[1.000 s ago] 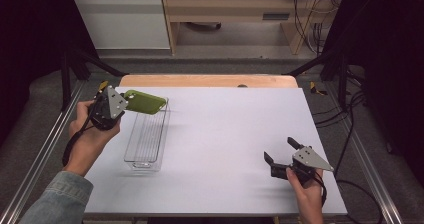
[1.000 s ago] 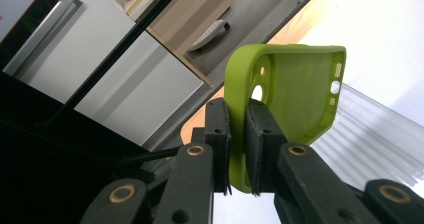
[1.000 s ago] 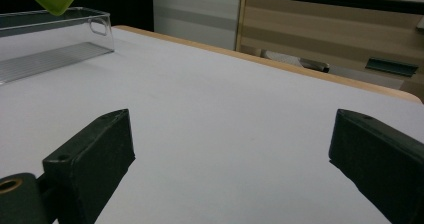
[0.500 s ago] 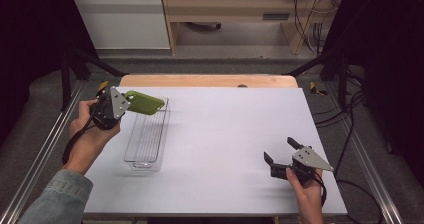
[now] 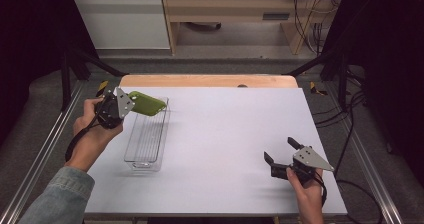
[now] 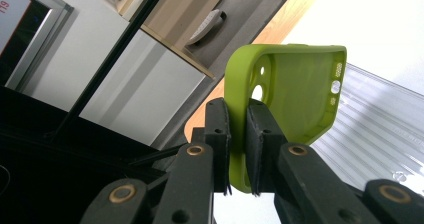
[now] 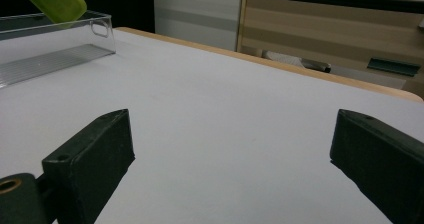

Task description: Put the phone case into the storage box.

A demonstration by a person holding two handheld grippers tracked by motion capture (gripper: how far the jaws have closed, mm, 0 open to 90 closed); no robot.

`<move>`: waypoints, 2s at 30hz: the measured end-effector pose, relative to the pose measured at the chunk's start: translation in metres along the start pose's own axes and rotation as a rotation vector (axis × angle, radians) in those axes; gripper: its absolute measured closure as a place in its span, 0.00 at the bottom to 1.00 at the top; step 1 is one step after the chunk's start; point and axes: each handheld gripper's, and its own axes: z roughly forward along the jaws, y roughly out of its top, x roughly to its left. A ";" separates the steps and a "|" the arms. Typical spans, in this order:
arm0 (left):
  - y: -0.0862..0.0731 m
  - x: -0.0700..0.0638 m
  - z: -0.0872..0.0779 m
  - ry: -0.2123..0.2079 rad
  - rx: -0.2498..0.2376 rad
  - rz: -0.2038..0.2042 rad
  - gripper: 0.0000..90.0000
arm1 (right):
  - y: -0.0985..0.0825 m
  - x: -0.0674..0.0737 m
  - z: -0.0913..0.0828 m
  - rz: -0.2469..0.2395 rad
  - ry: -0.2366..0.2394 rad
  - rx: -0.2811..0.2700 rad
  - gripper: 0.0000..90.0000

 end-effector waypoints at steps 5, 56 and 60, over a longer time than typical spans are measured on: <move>0.002 -0.003 0.004 -0.004 0.005 0.023 0.90 | 0.000 0.000 0.000 -0.001 0.001 0.000 0.05; 0.001 -0.007 0.023 -0.026 0.078 0.156 0.90 | 0.000 -0.001 -0.001 0.001 -0.001 0.000 0.05; 0.000 -0.008 0.024 -0.029 0.080 0.164 0.90 | 0.000 0.000 -0.001 0.001 -0.001 0.000 0.05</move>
